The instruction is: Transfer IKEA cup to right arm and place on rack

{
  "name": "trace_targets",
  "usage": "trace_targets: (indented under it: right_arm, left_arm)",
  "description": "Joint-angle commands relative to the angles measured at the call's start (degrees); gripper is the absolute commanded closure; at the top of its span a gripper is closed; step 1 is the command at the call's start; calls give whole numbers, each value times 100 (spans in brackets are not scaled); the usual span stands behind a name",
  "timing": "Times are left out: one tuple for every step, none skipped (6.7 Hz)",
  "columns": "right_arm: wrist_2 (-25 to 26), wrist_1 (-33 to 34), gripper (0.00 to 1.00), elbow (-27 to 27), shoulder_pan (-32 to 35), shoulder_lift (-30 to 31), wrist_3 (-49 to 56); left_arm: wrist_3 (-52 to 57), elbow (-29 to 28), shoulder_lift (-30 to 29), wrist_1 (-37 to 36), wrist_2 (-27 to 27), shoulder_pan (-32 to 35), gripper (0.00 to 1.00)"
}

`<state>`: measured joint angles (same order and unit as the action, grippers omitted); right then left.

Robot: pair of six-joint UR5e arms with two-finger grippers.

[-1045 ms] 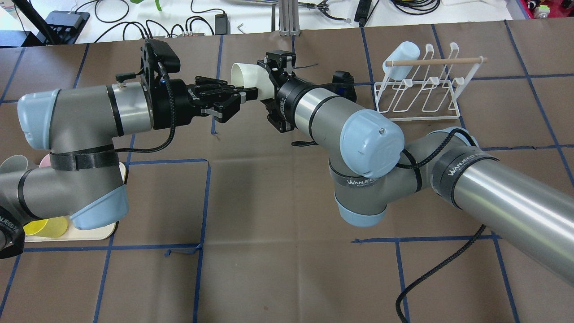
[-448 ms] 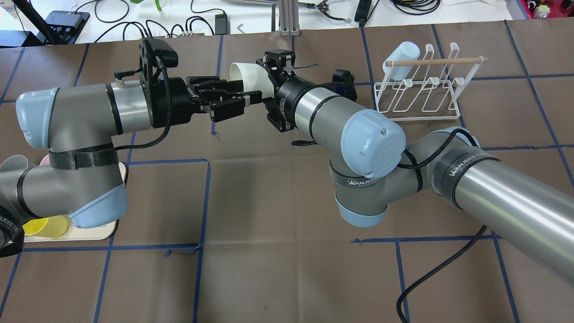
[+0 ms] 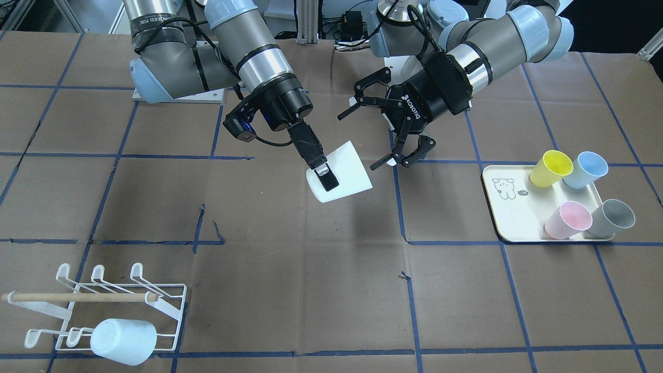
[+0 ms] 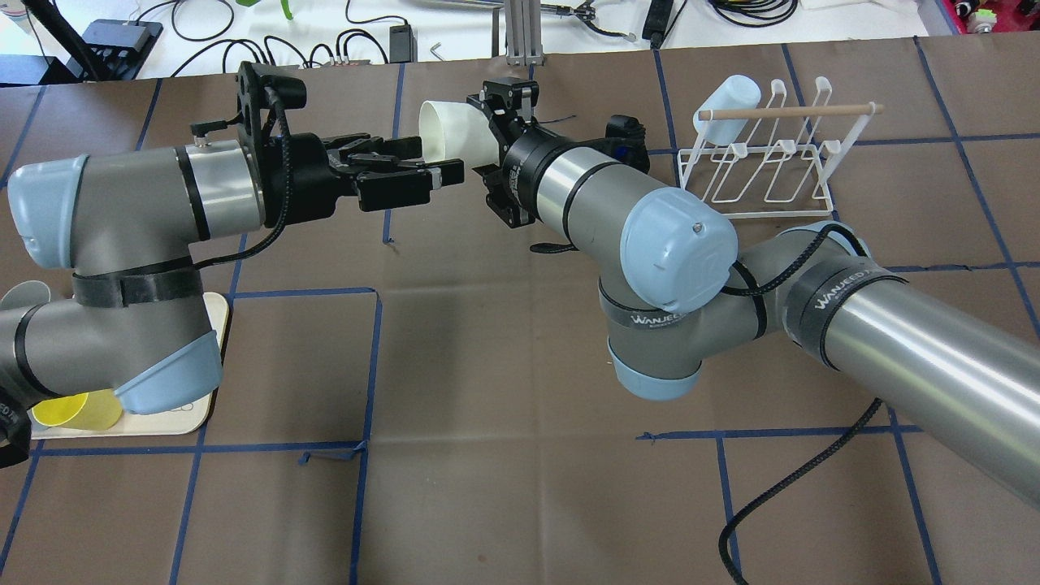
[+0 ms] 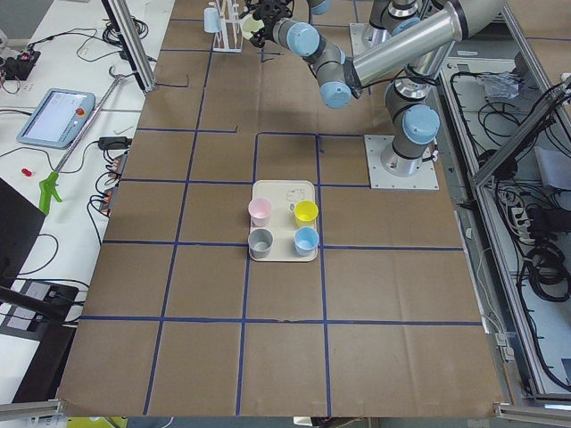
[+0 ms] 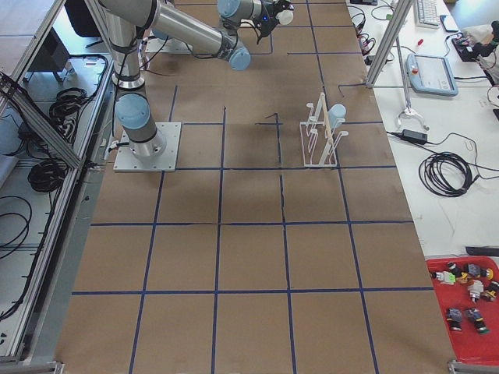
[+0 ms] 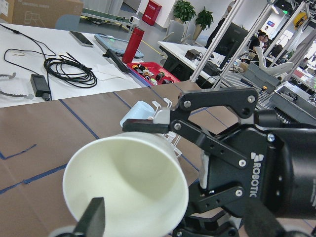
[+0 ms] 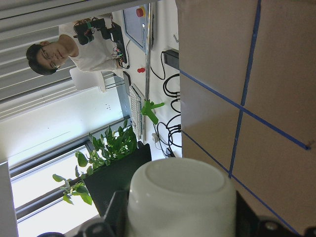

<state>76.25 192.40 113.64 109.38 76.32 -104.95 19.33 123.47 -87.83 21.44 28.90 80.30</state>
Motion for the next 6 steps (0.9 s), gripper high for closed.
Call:
trace_targets:
  right_arm:
    - [-5, -1, 72, -61, -328, -73, 349]
    - [-40, -10, 72, -52, -548, -82, 726]
    - [-31, -10, 73, -61, -811, -91, 1252]
    - [-14, -10, 73, -61, -1101, -91, 1936]
    - [-31, 43, 77, -78, -1338, -108, 2656]
    - [-5, 200, 84, -78, -1497, -265, 3577]
  left_arm:
    - [-113, -24, 29, 1, 28, -888, 0]
    - [-165, -112, 12, 27, 236, -981, 0]
    - [-879, -460, -92, 18, 1196, -964, 1]
    - [-1591, -960, -180, 227, 1466, -938, 0]
    - [-1703, -1217, -234, 786, 2017, -842, 1]
    - [-1922, -1568, -252, 1540, 2936, -562, 1]
